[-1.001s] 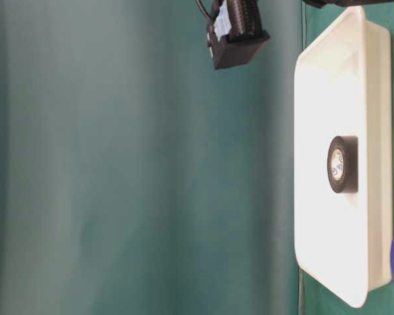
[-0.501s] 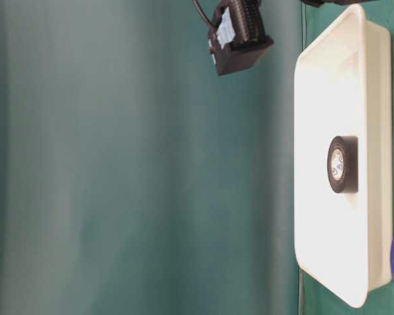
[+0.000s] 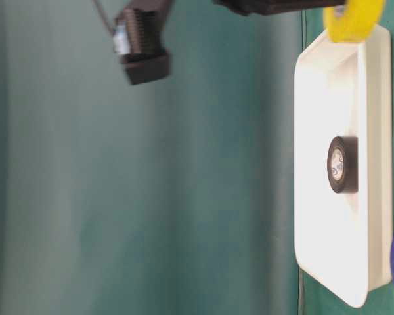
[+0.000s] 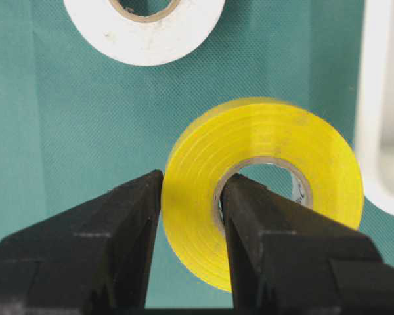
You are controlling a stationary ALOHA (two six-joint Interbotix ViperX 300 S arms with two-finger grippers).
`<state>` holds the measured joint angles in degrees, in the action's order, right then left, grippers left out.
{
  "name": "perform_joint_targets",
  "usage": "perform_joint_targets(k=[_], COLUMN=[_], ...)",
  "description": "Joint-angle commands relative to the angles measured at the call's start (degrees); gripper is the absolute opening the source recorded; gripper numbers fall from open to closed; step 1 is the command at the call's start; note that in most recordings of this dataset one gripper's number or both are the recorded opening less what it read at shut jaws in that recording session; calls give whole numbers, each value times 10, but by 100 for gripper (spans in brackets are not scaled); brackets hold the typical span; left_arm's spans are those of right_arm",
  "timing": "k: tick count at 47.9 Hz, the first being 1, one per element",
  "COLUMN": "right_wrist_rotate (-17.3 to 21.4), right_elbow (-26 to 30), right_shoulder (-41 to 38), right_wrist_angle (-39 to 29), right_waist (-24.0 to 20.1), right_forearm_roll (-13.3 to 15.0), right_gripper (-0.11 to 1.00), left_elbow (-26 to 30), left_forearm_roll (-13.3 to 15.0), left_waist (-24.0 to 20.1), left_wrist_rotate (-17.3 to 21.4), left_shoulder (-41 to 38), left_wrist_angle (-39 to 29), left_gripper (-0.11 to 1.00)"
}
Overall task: Pick up the tape from a random location and place it into the white case.
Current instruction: 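Lower the right gripper onto the yellow tape rim, close and lift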
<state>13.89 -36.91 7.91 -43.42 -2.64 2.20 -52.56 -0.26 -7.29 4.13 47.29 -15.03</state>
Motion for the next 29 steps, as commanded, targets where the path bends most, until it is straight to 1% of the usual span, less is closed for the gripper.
perform_joint_targets(k=[1, 12, 20, 29], right_wrist_rotate=[2, 2, 3, 3], right_elbow=[33, 76, 108, 133], right_shoulder=[25, 57, 77, 93], right_wrist_angle=[-29, -98, -156, -192], right_waist=[1, 1, 1, 1], right_forearm_roll=[2, 2, 11, 17], right_gripper=[32, 32, 32, 32], left_elbow=[11, 11, 11, 11], left_forearm_roll=[1, 0, 0, 1], left_waist=[0, 0, 1, 0], left_wrist_rotate=[-1, -1, -1, -2], left_shoulder=[-1, -1, -1, -1], left_wrist_angle=[4, 5, 4, 4], left_gripper=[82, 82, 82, 82])
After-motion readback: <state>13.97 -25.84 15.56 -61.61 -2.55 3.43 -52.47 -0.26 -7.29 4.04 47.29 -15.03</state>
